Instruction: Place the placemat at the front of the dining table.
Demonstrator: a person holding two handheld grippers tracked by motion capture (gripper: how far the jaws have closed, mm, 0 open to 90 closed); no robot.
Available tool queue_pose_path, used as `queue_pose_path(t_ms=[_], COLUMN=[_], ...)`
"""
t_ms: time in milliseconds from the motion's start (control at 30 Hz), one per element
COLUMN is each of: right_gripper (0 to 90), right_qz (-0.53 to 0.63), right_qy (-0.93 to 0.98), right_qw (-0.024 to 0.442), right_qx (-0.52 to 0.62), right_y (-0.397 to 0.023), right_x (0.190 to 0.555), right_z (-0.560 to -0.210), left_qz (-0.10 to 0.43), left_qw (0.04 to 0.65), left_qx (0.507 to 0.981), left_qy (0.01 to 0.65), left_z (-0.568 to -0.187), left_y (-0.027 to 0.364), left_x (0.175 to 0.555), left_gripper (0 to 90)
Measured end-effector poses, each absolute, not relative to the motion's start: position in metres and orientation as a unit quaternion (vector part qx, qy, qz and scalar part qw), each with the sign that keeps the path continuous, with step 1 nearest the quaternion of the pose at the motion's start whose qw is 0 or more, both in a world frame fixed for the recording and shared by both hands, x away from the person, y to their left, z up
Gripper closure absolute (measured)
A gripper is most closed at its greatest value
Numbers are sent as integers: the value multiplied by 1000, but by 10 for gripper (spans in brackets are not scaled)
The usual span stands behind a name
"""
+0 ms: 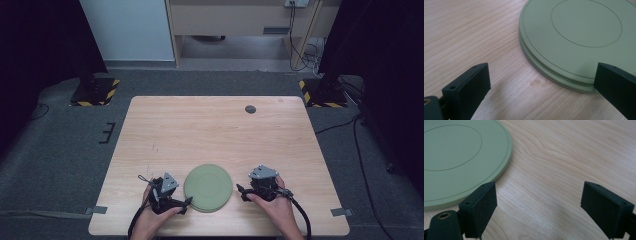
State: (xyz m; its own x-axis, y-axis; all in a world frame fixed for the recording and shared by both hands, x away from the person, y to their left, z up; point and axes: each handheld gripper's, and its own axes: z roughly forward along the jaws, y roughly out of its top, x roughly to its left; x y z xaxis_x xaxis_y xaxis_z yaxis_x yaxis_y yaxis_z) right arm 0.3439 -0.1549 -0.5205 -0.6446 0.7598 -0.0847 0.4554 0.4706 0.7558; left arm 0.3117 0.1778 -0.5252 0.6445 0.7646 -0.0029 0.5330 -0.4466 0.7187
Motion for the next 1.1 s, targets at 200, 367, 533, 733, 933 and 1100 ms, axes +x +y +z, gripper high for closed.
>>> queue_pose_path(t_ms=[200, 367, 533, 733, 933, 1100], right_gripper=[221, 287, 368, 388, 357, 280], right_qz=[364, 361, 350, 337, 331, 341], right_qy=[837, 847, 865, 875, 880, 878], right_qw=[201, 188, 164, 153, 130, 93], right_qx=[357, 341, 319, 311, 315, 323], right_y=[-146, -137, -128, -120, -117, -115], right_x=[346, 352, 361, 374, 386, 398], right_z=[-513, -502, -494, -490, -491, -493], left_qz=[167, 170, 169, 173, 177, 179], left_qw=[351, 348, 347, 345, 344, 345], left_qx=[835, 835, 836, 837, 836, 835], left_qy=[389, 390, 389, 389, 389, 390], left_z=[-525, -525, -524, -524, -523, -524], left_y=[175, 173, 171, 168, 165, 164], left_x=[315, 317, 321, 324, 327, 329], left_gripper=[0, 0, 0, 0, 0, 0])
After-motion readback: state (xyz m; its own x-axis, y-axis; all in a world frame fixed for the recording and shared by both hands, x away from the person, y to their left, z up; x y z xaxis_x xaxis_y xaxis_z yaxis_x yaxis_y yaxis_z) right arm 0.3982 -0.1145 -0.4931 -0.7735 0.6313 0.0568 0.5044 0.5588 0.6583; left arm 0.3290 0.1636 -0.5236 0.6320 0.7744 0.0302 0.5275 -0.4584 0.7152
